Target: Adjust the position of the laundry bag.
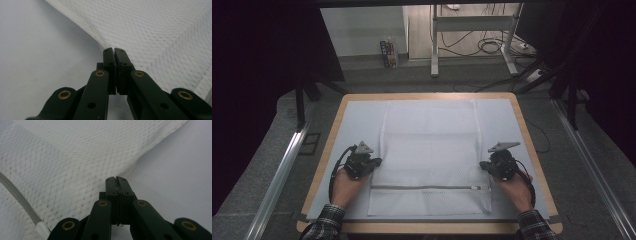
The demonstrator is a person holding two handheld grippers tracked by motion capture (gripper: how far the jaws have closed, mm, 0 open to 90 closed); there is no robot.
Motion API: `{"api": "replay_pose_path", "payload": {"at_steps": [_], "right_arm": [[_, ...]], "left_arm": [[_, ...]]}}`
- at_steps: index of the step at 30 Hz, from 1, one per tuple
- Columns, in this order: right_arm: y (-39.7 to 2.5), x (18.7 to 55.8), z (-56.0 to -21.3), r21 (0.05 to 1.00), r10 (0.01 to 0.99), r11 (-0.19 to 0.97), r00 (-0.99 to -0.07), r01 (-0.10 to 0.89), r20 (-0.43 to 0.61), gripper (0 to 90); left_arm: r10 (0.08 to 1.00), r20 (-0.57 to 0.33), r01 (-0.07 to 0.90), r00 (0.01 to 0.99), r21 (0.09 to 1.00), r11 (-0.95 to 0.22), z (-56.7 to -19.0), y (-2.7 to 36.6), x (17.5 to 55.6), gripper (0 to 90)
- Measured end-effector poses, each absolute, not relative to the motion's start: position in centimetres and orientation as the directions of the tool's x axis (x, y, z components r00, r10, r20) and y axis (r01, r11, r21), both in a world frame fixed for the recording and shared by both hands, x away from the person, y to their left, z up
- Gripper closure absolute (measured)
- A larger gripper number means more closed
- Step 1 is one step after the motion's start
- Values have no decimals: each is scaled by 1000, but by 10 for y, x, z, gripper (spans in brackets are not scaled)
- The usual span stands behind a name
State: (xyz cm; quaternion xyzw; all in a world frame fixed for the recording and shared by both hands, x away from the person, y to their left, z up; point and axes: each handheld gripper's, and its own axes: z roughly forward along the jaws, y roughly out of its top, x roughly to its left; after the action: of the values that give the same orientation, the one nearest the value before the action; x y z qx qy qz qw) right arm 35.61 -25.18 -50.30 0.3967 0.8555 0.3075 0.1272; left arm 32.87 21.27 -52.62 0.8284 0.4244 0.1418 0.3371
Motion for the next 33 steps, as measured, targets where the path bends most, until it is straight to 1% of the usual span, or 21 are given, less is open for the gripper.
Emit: {"api": "replay_pose_path", "payload": {"at_steps": [7, 11, 28, 33], "right_arm": [[-251, 351, -503, 615, 745, 510, -667, 602, 35, 871], [-249, 345, -503, 607, 733, 527, -679, 595, 28, 871], [-244, 332, -502, 584, 713, 561, -701, 587, 18, 871], [-243, 333, -504, 577, 713, 562, -701, 592, 25, 867]], "left_arm": [[790, -44, 610, 611, 663, -435, -527, 213, 321, 883], [786, -21, 606, 618, 649, -459, -526, 211, 316, 882], [782, -3, 610, 623, 627, -484, -527, 211, 306, 879], [783, 2, 604, 622, 635, -481, -527, 211, 306, 862]]}}
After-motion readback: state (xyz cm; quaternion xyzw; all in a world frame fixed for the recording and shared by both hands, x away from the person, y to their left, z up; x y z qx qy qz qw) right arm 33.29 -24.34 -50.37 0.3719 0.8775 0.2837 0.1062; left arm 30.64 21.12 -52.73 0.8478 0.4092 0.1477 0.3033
